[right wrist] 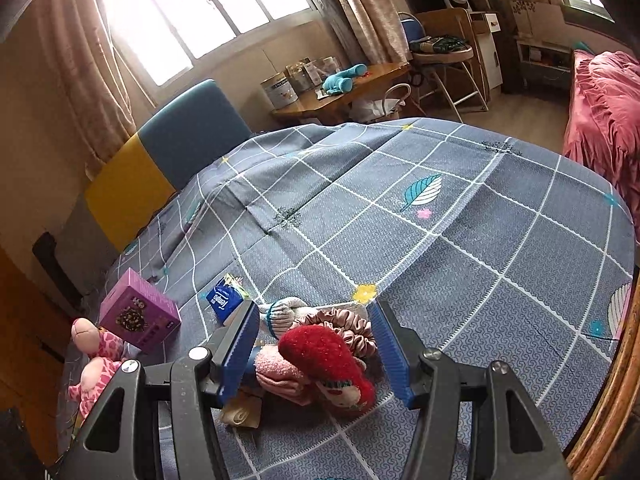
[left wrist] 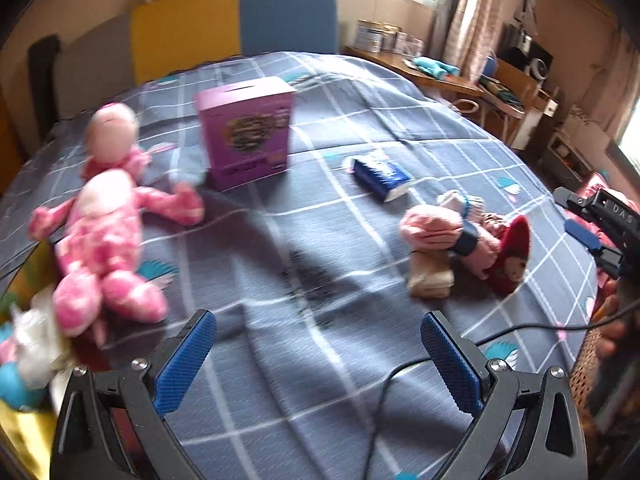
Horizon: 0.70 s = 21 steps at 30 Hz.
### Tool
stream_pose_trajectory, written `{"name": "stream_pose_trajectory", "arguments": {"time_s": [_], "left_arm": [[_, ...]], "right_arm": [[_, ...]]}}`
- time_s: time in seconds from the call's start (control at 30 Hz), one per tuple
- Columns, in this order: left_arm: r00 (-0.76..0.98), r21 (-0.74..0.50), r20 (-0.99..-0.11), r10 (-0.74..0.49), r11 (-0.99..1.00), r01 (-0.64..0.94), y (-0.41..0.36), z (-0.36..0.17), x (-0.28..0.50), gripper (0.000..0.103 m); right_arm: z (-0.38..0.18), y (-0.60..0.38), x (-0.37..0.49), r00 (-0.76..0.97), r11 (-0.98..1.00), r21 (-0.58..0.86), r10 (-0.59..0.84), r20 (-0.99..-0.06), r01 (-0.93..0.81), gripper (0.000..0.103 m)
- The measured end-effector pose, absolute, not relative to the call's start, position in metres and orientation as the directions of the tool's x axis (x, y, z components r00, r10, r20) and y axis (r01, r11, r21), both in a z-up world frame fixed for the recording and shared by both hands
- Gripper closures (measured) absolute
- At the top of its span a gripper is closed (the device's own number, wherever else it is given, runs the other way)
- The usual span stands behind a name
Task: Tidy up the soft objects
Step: 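Move both tools toward the socks and cloths on the bed cover, then grasp the beige mesh cloth with the left tool while the right tool approaches the Tempo pack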
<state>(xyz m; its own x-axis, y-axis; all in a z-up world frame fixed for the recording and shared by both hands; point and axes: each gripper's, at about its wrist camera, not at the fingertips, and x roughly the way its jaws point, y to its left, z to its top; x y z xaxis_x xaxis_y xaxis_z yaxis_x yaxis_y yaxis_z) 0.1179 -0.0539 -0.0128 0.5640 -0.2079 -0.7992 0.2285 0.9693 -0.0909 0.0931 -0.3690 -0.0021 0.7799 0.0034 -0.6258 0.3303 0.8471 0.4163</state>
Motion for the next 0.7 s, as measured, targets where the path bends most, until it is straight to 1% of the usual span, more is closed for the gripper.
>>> {"name": "stream_pose_trajectory", "arguments": {"time_s": [0.17,0.3,0.37,0.4,0.67,0.7], "left_arm": [[0.525,-0.111,-0.810,-0.260,0.948,0.298,-0.089,-0.023,0.135,0.000],[0.502,-0.070,-0.826,-0.255,0.931,0.357,-0.119,-0.033,0.147,0.001],[0.486,-0.059,-0.836,-0.254,0.923,0.381,-0.135,-0.040,0.155,0.005],[0.478,-0.052,-0.842,-0.252,0.919,0.391,-0.142,-0.043,0.159,0.011],[0.409,-0.049,-0.880,-0.241,0.903,0.427,-0.186,-0.073,0.187,0.015],[0.395,-0.061,-0.884,-0.248,0.901,0.429,-0.189,-0.077,0.191,0.022]], "right_arm": [[-0.007,-0.375,0.094,0.775,0.825,0.456,0.035,-0.631,0.334,0.044],[-0.008,-0.371,0.096,0.772,0.828,0.463,0.057,-0.632,0.317,0.044],[-0.008,-0.369,0.097,0.770,0.829,0.466,0.069,-0.634,0.309,0.044],[-0.009,-0.369,0.097,0.770,0.830,0.467,0.073,-0.634,0.306,0.044],[-0.012,-0.370,0.098,0.767,0.822,0.484,0.095,-0.635,0.299,0.044],[-0.012,-0.370,0.098,0.765,0.823,0.484,0.097,-0.636,0.297,0.044]]}}
